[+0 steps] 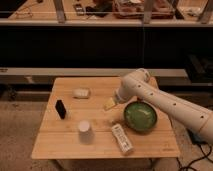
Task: Place the ceramic cup over the eraser
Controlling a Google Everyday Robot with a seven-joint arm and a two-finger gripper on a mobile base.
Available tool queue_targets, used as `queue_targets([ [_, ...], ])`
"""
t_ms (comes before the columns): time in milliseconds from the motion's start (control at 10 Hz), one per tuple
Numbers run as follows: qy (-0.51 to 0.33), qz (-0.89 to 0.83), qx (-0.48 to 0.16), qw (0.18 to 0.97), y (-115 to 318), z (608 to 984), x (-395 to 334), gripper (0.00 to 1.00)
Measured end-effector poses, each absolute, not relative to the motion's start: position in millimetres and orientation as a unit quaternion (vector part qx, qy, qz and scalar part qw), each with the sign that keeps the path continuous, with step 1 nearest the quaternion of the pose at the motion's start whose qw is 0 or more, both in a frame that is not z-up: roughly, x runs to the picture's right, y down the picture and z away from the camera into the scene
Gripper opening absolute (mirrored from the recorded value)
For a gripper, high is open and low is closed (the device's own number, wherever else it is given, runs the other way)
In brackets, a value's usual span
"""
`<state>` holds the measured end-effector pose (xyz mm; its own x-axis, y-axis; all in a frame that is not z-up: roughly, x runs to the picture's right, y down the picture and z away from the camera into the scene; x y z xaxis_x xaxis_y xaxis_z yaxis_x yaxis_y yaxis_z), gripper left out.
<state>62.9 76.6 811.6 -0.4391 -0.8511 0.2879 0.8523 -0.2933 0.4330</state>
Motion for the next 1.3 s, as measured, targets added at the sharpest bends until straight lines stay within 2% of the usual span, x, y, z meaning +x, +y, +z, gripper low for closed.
queue_targets([
  [300,-0.284,-0.844,-0.003,0.456,84,775,38,0.8],
  [800,-0.332,-0.887,0.037,0.32,98,679,-34,0.8],
  [1000,-0.333,-0.895,0.048,0.294,109,679,-60,0.8],
  [1300,-0.316,-0.893,0.061,0.315,125,737,-98,0.8],
])
